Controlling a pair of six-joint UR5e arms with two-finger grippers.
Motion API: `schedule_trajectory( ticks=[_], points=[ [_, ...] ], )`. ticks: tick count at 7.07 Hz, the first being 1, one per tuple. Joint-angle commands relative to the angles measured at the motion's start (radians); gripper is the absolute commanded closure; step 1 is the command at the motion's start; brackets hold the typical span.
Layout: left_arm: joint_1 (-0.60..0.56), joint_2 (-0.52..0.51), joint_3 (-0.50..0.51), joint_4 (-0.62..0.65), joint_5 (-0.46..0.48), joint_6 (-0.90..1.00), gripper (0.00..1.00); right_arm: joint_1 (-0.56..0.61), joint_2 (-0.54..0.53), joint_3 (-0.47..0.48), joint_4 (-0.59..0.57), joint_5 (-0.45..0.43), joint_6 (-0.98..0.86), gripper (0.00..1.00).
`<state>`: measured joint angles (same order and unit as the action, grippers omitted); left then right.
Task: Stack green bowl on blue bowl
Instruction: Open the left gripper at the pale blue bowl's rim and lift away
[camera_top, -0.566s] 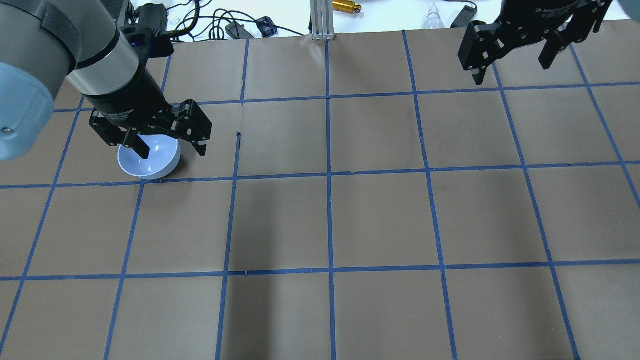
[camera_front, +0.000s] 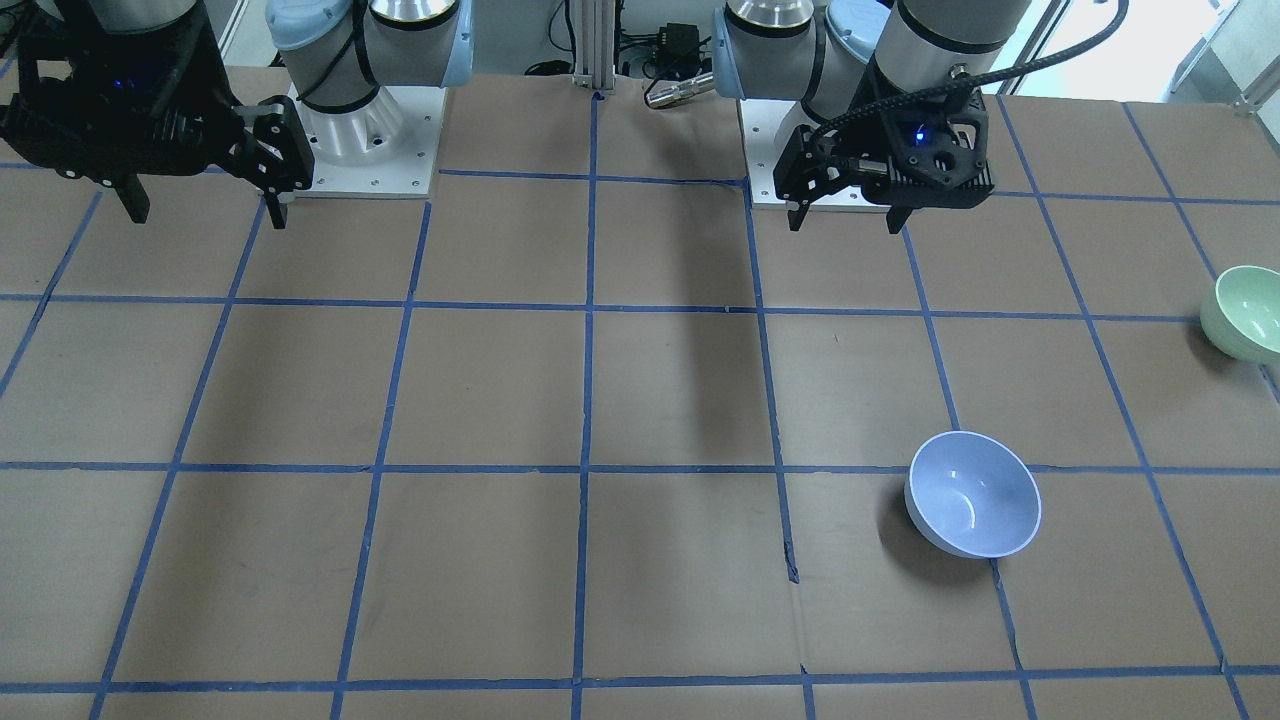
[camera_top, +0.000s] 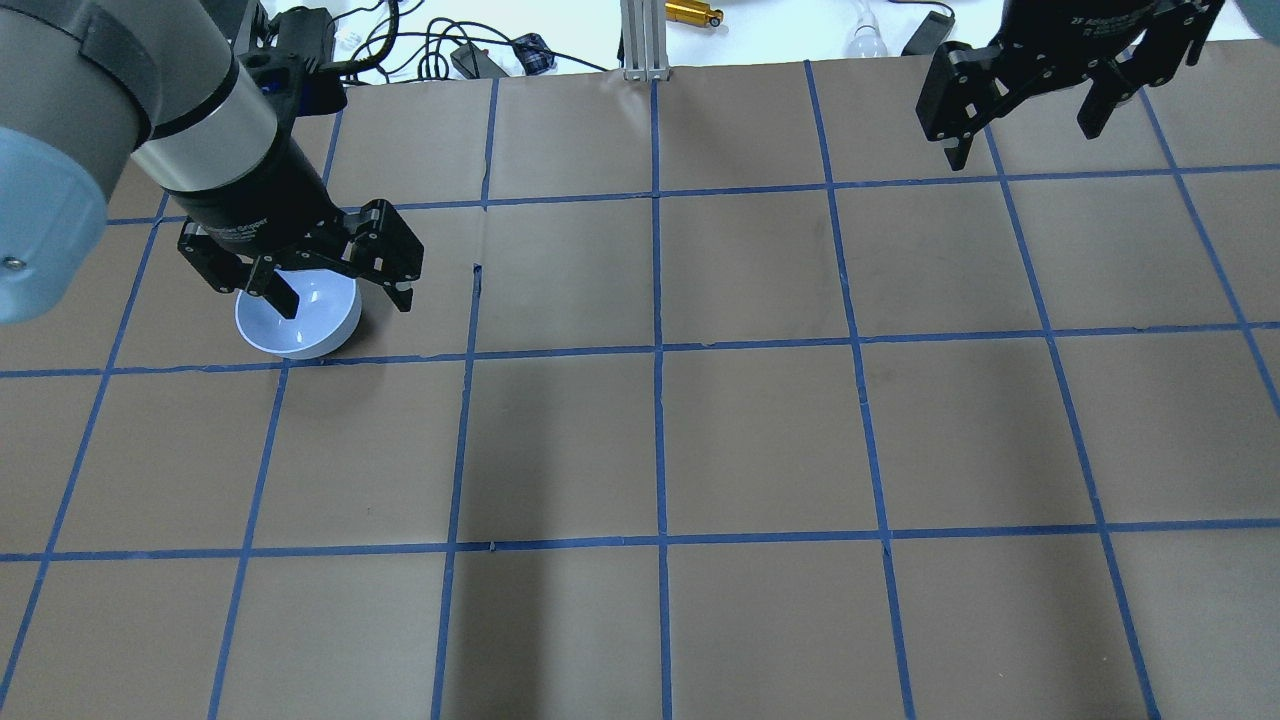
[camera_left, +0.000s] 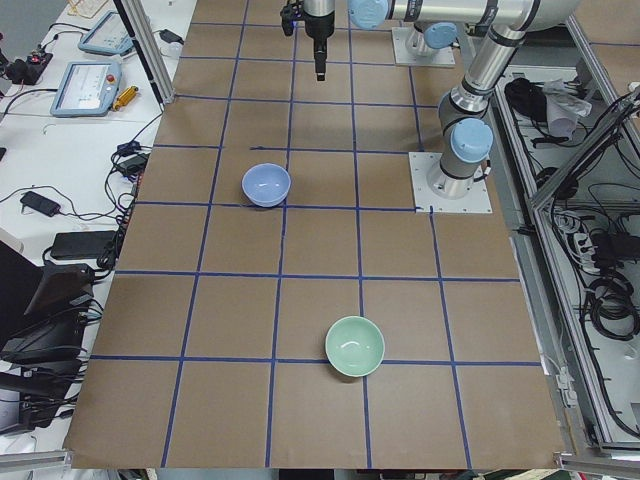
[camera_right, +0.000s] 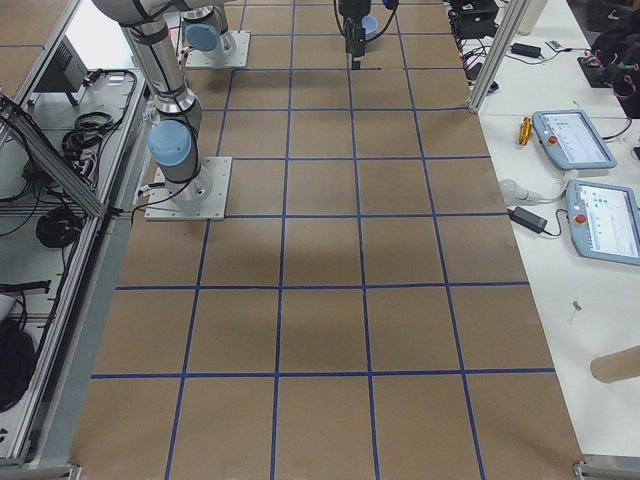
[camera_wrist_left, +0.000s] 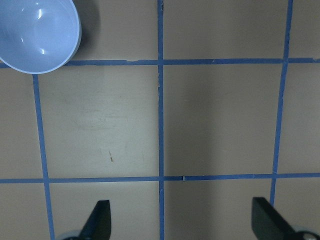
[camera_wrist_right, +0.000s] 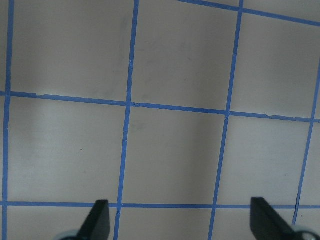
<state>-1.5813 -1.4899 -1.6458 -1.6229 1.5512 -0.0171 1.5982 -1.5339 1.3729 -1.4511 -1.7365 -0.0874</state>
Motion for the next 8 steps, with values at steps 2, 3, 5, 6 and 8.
schedule_trajectory(
  ticks=[2,3,5,6,8],
  points=[
    [0.006,0.002,-0.002,0.0,-0.002,0.0,0.0,0.0,0.0,0.0,0.0,0.0,0.0,0.0],
    [0.009,0.007,0.0,0.0,0.001,0.012,0.0,-0.001,0.0,0.0,0.0,0.0,0.0,0.0],
    [0.039,-0.001,0.001,0.024,0.0,0.047,0.0,0.0,0.0,0.0,0.0,0.0,0.0,0.0],
    [0.079,-0.001,0.001,0.023,-0.003,0.08,0.0,0.0,0.0,0.0,0.0,0.0,0.0,0.0],
    [0.208,0.003,0.001,0.02,-0.003,0.233,0.0,0.0,0.0,0.0,0.0,0.0,0.0,0.0]
  ],
)
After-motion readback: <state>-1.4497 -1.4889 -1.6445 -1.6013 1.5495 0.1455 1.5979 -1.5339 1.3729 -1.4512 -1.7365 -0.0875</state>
